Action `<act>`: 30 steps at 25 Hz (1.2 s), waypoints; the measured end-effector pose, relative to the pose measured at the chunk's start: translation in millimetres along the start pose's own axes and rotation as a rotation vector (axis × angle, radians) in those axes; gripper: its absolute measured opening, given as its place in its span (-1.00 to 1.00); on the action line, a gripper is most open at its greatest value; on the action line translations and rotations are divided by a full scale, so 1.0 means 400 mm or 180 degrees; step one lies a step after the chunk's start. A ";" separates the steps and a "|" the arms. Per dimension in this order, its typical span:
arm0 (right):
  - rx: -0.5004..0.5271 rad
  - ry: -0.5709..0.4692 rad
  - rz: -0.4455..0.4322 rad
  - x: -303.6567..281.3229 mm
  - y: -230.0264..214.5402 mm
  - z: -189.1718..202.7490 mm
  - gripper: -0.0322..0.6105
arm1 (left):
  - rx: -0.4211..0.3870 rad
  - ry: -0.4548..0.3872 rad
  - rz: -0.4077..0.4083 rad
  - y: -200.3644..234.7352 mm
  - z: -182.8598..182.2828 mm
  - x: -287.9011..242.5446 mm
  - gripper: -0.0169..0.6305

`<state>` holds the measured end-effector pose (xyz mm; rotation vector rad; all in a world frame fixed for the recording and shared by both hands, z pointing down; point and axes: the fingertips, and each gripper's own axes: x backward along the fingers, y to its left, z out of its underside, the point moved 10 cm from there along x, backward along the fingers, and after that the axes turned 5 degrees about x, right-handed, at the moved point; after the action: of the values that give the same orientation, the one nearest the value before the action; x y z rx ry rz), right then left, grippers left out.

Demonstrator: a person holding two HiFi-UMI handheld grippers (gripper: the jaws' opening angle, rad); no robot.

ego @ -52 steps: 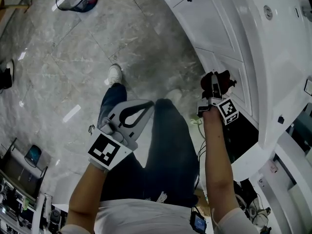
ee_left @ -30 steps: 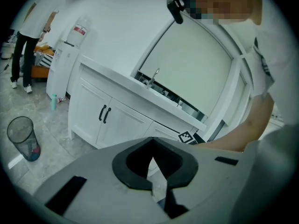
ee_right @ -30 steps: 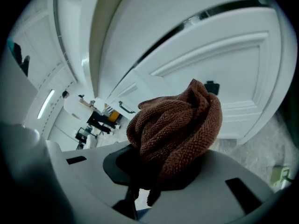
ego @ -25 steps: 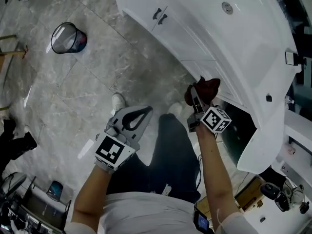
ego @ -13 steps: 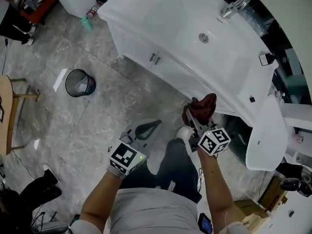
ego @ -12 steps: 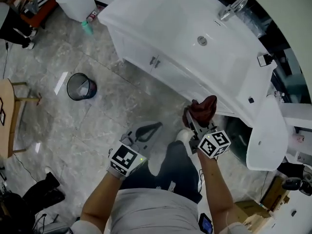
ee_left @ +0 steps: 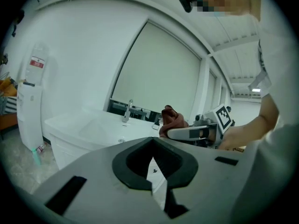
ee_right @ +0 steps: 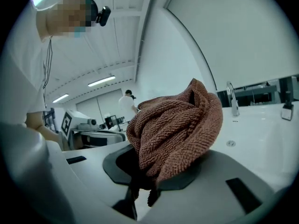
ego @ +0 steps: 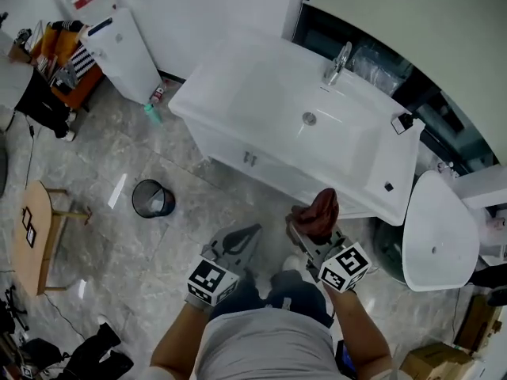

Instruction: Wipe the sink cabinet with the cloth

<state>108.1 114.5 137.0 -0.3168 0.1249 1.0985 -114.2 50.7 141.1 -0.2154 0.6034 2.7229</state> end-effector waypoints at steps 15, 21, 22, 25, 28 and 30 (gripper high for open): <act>0.0558 -0.0479 -0.0428 0.107 0.040 -0.268 -0.62 | -0.0205 -0.0478 -0.0282 -0.139 -0.194 0.053 -0.91; 0.0651 -0.0614 -0.0526 0.109 0.061 -0.314 -0.62 | -0.0370 -0.0660 -0.0366 -0.160 -0.250 0.091 -0.91; 0.0666 -0.0626 -0.0543 0.108 0.062 -0.321 -0.62 | -0.0382 -0.0679 -0.0369 -0.164 -0.257 0.094 -0.91; 0.0718 -0.0663 -0.0585 0.106 0.064 -0.336 -0.62 | -0.0432 -0.0695 -0.0373 -0.179 -0.270 0.101 -0.91; 0.0793 -0.0675 -0.0553 0.103 0.062 -0.340 -0.62 | -0.0468 -0.0709 -0.0393 -0.184 -0.276 0.105 -0.91; 0.0807 -0.0644 -0.0541 0.102 0.063 -0.335 -0.62 | -0.0462 -0.0729 -0.0415 -0.186 -0.276 0.107 -0.91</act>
<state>111.7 118.1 -5.3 0.0121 0.0550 0.9281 -119.3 78.9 4.2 0.0222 0.3165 2.6161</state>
